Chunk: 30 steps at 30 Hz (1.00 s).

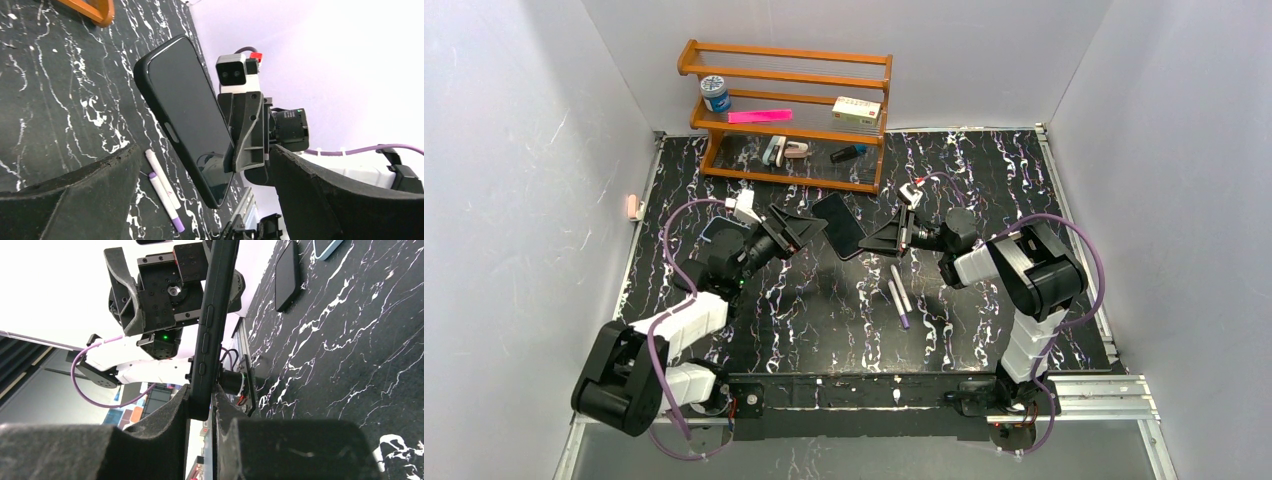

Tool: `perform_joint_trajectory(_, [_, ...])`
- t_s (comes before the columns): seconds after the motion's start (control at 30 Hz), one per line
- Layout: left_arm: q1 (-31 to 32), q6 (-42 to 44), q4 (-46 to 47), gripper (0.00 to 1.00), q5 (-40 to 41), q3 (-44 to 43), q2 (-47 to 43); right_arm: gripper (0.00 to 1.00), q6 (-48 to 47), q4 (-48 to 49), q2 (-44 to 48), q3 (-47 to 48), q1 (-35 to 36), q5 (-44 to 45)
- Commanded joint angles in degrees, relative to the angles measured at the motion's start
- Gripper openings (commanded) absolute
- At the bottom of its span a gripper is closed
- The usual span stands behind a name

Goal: Take the phone out of the phone case
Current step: Pick up the phone at the center of the board.

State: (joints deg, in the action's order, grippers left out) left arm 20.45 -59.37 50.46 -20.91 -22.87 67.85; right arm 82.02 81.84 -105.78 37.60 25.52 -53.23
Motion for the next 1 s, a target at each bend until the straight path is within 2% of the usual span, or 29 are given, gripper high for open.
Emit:
perform_joint_trajectory(0.0, [-0.07, -5.41, 8.17, 0.95, -3.85, -2.01, 2.74, 0.01, 3.0, 17.66, 3.27, 2.4, 0.7, -1.09])
perform_joint_trajectory(0.27, [0.95, -9.94, 13.24, 0.86, -4.51, -3.48, 8.19, 0.01, 3.25, 17.52, 4.42, 4.55, 2.24, -1.73])
perform_joint_trajectory(0.47, [1.0, -12.81, 16.42, 0.69, -4.27, -3.8, 10.32, 0.01, 3.36, 17.76, 4.5, 5.24, 2.69, -2.47])
perform_joint_trajectory(0.67, [1.09, -15.66, 20.93, 0.48, -5.24, -4.19, 12.29, 0.01, 3.5, 17.79, 4.09, 5.79, 2.93, -3.05])
perform_joint_trajectory(0.8, [1.17, -17.3, 23.77, 0.22, -5.69, -3.84, 13.29, 0.01, 2.97, 17.54, 3.88, 5.64, 2.9, -3.01])
perform_joint_trajectory(0.9, [1.17, -18.49, 25.54, 0.1, -5.47, -3.22, 13.53, 0.01, 2.9, 17.45, 3.74, 5.8, 3.02, -3.1])
perform_joint_trajectory(0.93, [1.17, -18.77, 25.98, 0.02, -5.28, -2.94, 13.45, 0.02, 2.83, 17.42, 3.87, 5.81, 2.98, -3.1])
perform_joint_trajectory(0.97, [1.17, -19.03, 26.2, 0.0, -4.98, -2.74, 13.3, 0.04, 2.37, 16.96, 3.97, 5.75, 2.97, -3.12])
